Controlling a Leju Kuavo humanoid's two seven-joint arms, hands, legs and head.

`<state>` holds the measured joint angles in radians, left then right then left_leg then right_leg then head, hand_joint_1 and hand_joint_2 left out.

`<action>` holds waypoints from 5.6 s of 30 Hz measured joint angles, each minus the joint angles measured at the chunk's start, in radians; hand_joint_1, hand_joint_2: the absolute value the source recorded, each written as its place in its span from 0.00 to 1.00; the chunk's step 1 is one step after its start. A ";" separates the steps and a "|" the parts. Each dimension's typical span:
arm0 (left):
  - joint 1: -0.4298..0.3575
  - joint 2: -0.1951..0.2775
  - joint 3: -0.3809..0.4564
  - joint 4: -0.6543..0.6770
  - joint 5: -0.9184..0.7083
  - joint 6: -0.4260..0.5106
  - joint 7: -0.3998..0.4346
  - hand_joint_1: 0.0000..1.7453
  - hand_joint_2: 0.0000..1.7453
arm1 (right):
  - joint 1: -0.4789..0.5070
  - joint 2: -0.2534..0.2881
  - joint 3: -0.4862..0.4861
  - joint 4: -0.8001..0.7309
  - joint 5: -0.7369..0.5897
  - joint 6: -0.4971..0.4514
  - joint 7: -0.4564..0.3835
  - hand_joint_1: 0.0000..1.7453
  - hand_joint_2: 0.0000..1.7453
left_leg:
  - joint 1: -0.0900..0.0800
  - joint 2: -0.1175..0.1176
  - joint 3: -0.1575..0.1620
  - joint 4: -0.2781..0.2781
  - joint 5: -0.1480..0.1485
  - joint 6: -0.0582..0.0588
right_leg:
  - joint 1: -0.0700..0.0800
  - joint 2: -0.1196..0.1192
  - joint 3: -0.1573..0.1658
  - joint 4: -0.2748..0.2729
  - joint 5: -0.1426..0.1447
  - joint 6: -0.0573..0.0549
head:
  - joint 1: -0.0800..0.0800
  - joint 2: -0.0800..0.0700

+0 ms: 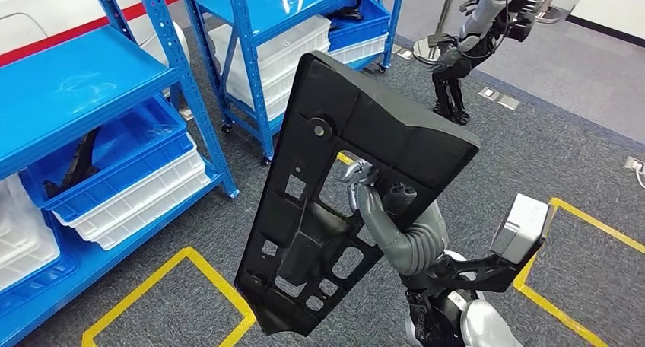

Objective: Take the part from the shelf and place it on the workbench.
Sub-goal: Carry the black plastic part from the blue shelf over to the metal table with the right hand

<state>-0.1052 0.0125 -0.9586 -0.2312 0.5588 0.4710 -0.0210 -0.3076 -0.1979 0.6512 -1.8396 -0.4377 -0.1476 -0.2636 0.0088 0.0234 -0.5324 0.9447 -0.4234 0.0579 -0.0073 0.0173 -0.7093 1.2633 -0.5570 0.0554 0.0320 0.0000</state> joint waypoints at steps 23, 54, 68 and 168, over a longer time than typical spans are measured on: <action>-0.009 -0.005 -0.014 0.000 -0.001 -0.006 0.013 0.00 1.00 | 0.014 -0.008 -0.005 -0.040 0.009 -0.011 0.009 1.00 1.00 | 0.006 -0.085 -0.003 0.010 -0.009 -0.031 | -0.001 0.093 0.136 -0.310 0.151 -0.026 | -0.010 0.000; -0.012 -0.008 -0.018 0.000 0.000 -0.006 0.014 0.00 1.00 | 0.011 -0.015 -0.011 -0.056 0.009 -0.008 0.015 1.00 1.00 | 0.001 -0.073 -0.001 0.009 -0.011 -0.024 | 0.007 0.085 0.134 -0.308 0.150 -0.034 | -0.011 0.000; -0.015 -0.011 -0.021 0.000 0.001 -0.006 0.014 0.00 1.00 | -0.001 -0.018 -0.012 -0.058 0.009 -0.006 0.015 1.00 1.00 | -0.008 0.052 0.019 0.002 -0.019 -0.019 | 0.008 -0.079 0.137 -0.302 0.136 -0.019 | -0.003 0.000; -0.027 -0.017 -0.042 0.000 0.015 0.009 0.026 0.00 1.00 | -0.017 -0.028 -0.042 -0.075 -0.037 -0.021 0.004 1.00 1.00 | 0.005 -0.006 -0.100 0.253 -0.148 -0.054 | -0.007 -0.006 0.126 -0.303 0.144 -0.045 | -0.012 0.000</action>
<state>-0.1325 -0.0045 -1.0004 -0.2312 0.5738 0.4803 0.0053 -0.3250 -0.2260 0.6093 -1.9148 -0.4748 -0.1686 -0.2592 0.0141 0.0177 -0.6322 1.1974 -0.5711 0.0036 -0.0141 0.0112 -0.5832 0.9606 -0.4131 0.0105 0.0201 -0.0001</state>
